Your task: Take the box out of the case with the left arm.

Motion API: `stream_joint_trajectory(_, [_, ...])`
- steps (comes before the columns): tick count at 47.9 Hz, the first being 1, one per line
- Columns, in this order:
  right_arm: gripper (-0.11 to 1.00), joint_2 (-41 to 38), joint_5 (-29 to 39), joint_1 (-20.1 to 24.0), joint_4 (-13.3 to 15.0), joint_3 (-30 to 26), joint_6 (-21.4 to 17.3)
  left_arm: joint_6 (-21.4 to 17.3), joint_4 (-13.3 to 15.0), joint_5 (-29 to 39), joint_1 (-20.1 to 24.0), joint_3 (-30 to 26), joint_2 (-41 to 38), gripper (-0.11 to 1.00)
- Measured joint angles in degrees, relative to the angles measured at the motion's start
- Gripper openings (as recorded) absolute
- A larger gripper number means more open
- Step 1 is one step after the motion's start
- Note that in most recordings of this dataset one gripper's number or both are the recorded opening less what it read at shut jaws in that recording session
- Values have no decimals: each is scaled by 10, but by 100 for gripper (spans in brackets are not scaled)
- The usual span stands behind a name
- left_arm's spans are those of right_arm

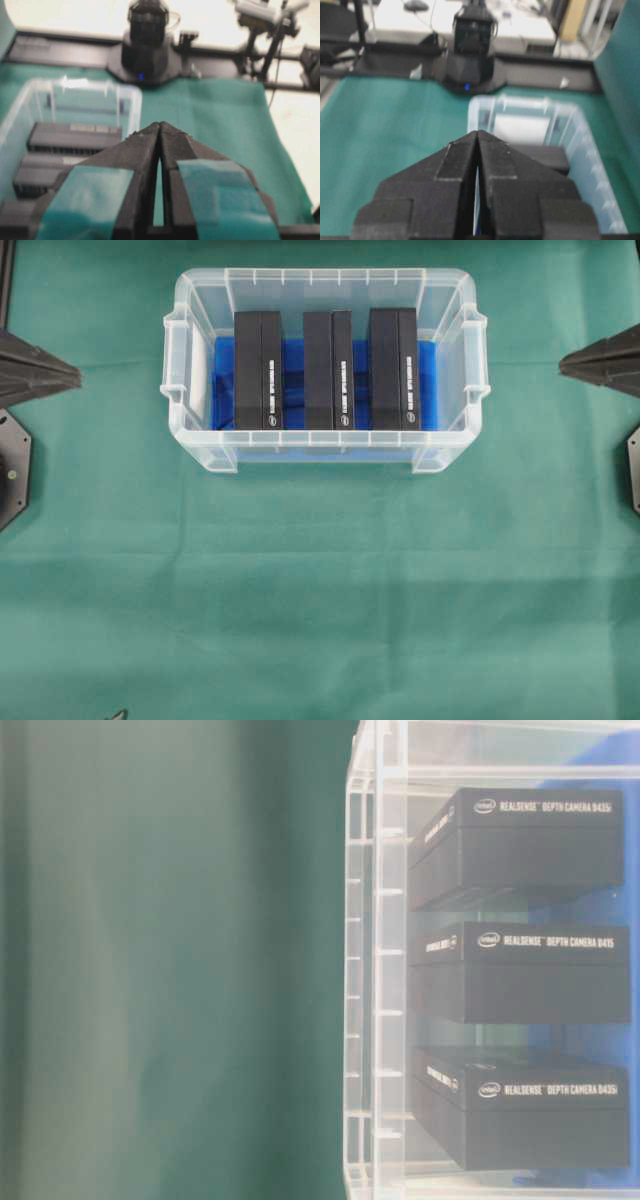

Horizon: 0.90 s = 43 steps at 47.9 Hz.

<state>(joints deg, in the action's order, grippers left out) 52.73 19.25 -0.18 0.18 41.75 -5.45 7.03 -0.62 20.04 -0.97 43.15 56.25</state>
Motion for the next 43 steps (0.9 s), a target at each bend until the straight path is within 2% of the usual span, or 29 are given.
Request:
stream_joint_trajectory(4, [0,-3,48,0,0,-9,-18,16,0,55,0,-9,-5,1])
stream_joint_trajectory(8, [0,-10,128,0,0,-23,-34,38,0,128,-2,-25,-15,1])
stream_joint_trajectory(14, [0,-32,279,0,0,-53,-52,86,0,284,-5,-68,-40,1])
stream_joint_trajectory(19, [0,-59,412,0,1,-81,-61,112,0,399,-9,-97,-62,1])
stream_joint_trajectory(28, [0,-111,606,0,6,-119,-79,149,0,571,-13,-128,-112,1])
stream_joint_trajectory(33, [0,-135,680,0,10,-129,-86,152,0,610,-14,-133,-131,1])
stream_joint_trajectory(43, [0,-137,699,0,13,-133,-87,158,0,618,-14,-134,-129,1])
